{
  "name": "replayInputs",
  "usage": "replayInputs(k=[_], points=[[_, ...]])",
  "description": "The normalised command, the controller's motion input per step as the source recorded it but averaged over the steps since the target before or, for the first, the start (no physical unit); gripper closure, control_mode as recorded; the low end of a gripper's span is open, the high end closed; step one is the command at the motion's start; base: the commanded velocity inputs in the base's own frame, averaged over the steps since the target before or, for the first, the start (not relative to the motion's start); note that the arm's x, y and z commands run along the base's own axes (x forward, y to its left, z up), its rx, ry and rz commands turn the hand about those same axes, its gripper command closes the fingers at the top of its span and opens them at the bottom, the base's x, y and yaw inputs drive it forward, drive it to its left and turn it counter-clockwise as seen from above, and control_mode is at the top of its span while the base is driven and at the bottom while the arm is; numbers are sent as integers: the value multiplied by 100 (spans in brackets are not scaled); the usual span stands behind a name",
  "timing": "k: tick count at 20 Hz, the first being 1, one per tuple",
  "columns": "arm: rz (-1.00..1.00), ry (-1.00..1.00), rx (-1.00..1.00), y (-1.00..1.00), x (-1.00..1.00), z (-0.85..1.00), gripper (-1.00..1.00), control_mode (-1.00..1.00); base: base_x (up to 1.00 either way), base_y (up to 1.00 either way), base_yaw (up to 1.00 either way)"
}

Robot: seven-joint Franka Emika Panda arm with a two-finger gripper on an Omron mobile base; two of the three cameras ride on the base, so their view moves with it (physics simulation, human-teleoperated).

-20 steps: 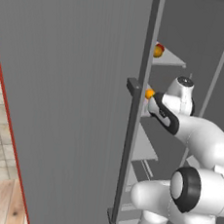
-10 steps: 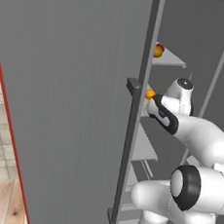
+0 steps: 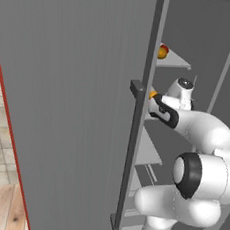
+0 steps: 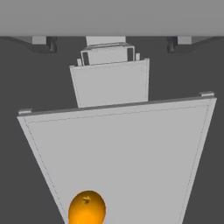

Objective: Take the oranges from the second highest rack and move them to the highest rack where the bell pepper and steak are located, to maximize freezer space. Close the freezer door after rearranging.

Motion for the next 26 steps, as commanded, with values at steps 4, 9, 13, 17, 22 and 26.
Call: replayInputs(k=[4,9,13,17,22,26], points=[[0,0,0,-19,27,0,-100,-100,0,0,0],[0,0,0,-20,28,0,-100,-100,0,0,0],[0,0,0,-3,36,0,-100,-100,0,0,0],[0,0,0,0,42,0,-100,-100,0,0,0],[0,0,0,-5,38,0,-100,-100,0,0,0],[0,0,0,-10,33,0,-100,-100,0,0,0]])
